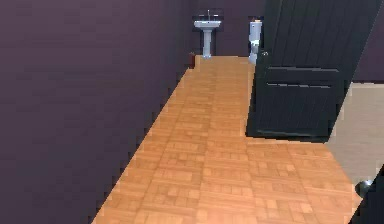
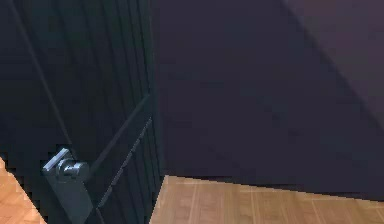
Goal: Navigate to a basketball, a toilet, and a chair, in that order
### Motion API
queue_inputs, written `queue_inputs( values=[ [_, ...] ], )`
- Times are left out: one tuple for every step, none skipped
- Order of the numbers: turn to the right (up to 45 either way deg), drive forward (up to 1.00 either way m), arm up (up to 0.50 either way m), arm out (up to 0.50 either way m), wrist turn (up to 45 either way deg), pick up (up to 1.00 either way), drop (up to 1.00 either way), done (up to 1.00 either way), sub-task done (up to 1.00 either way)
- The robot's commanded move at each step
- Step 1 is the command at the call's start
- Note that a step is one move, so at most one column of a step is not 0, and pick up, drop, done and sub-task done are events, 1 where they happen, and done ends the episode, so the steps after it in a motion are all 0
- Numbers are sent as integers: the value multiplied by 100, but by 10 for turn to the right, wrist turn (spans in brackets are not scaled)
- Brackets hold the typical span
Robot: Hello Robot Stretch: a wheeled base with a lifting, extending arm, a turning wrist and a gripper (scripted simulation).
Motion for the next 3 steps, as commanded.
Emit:
queue_inputs(
  values=[
    [60,0,0,0,0,0,0,0,0],
    [0,100,0,0,0,0,0,0,0],
    [450,0,0,0,0,0,0,0,0]
  ],
)
